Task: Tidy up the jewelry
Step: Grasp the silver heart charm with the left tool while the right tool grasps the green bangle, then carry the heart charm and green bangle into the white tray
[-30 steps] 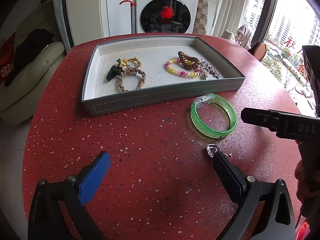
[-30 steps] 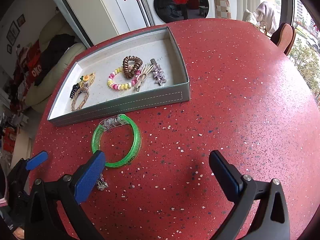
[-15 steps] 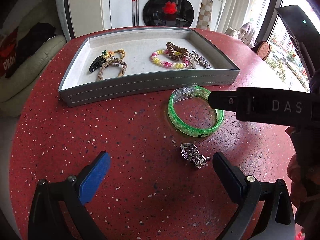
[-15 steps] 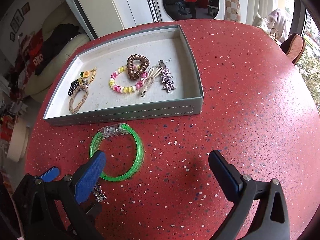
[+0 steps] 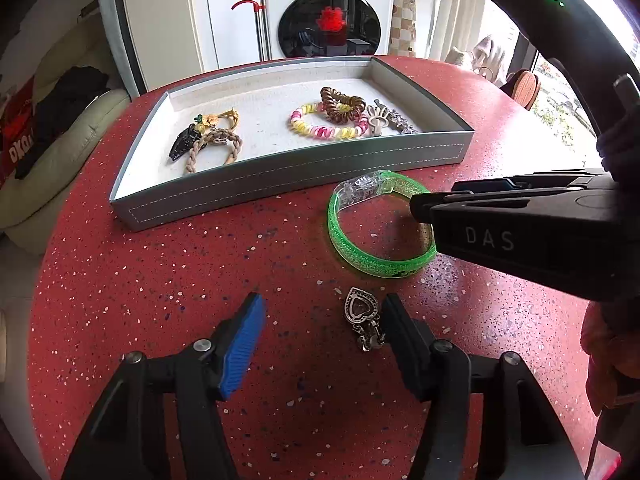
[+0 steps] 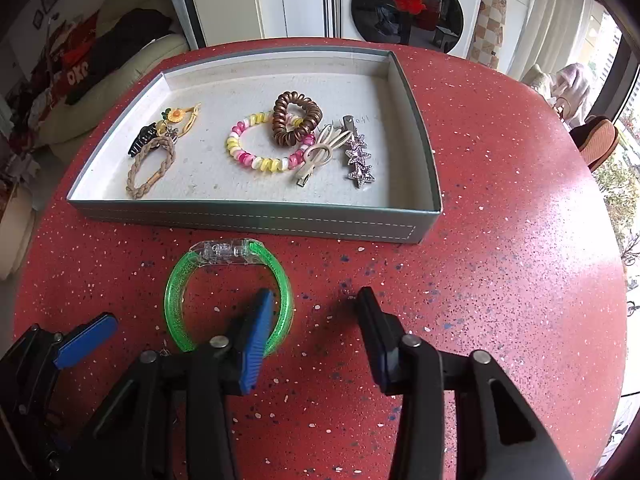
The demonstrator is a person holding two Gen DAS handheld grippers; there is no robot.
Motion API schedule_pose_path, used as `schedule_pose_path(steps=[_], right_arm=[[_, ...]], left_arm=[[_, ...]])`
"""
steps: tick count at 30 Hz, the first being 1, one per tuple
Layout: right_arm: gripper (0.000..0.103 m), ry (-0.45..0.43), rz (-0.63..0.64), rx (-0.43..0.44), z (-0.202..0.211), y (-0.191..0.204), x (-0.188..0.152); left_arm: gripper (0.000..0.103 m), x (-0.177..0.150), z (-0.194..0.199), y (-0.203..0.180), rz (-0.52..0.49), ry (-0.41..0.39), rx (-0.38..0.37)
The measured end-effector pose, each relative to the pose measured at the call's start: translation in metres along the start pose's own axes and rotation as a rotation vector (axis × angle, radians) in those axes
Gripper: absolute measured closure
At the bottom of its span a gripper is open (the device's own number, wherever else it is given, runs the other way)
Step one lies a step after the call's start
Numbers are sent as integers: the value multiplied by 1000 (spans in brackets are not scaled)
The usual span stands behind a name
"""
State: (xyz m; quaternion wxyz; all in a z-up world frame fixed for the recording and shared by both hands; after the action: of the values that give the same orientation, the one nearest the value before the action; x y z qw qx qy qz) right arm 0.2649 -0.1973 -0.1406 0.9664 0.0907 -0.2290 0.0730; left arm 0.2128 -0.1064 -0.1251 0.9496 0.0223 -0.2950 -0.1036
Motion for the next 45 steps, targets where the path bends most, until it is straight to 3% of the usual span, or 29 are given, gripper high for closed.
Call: schedule_pose_path(steps=[3, 5, 8, 13, 18, 35, 45], right_arm=[[79, -3, 11, -5, 1, 2, -2], [90, -6, 14, -4, 2, 4, -3], [95, -16, 12, -3, 5, 5, -2], [95, -41, -6, 7, 11, 6, 0], [95, -63, -39, 24, 19, 4, -1], [95, -106, -142, 93, 36, 0, -10], [95, -128, -150, 95, 47, 0, 1]], left_arm=[[39, 0, 2, -4, -21, -9, -12], [53, 0, 4, -6, -34, -14, -19], [67, 0, 5, -7, -49, -18, -34], [67, -1, 8, -4, -16, -8, -121], [67, 0, 12, 2, 1, -8, -161], [67, 14, 26, 33, 10, -48, -169], [67, 36, 32, 50, 18, -96, -172]])
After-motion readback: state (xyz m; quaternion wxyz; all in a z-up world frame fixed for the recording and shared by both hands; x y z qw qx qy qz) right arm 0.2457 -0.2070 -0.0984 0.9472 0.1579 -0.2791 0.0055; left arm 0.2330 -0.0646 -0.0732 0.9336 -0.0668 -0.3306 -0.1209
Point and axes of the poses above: each gripper's, at about its wrist camera, not at the fingertips, and z roughly against the way its jaws point, y to its left, x to its top, the point moved 10 cm from there along -z, roughly the way its jaws point, and after that the axes turned 8 degrees about x, right-handed, at the moved point
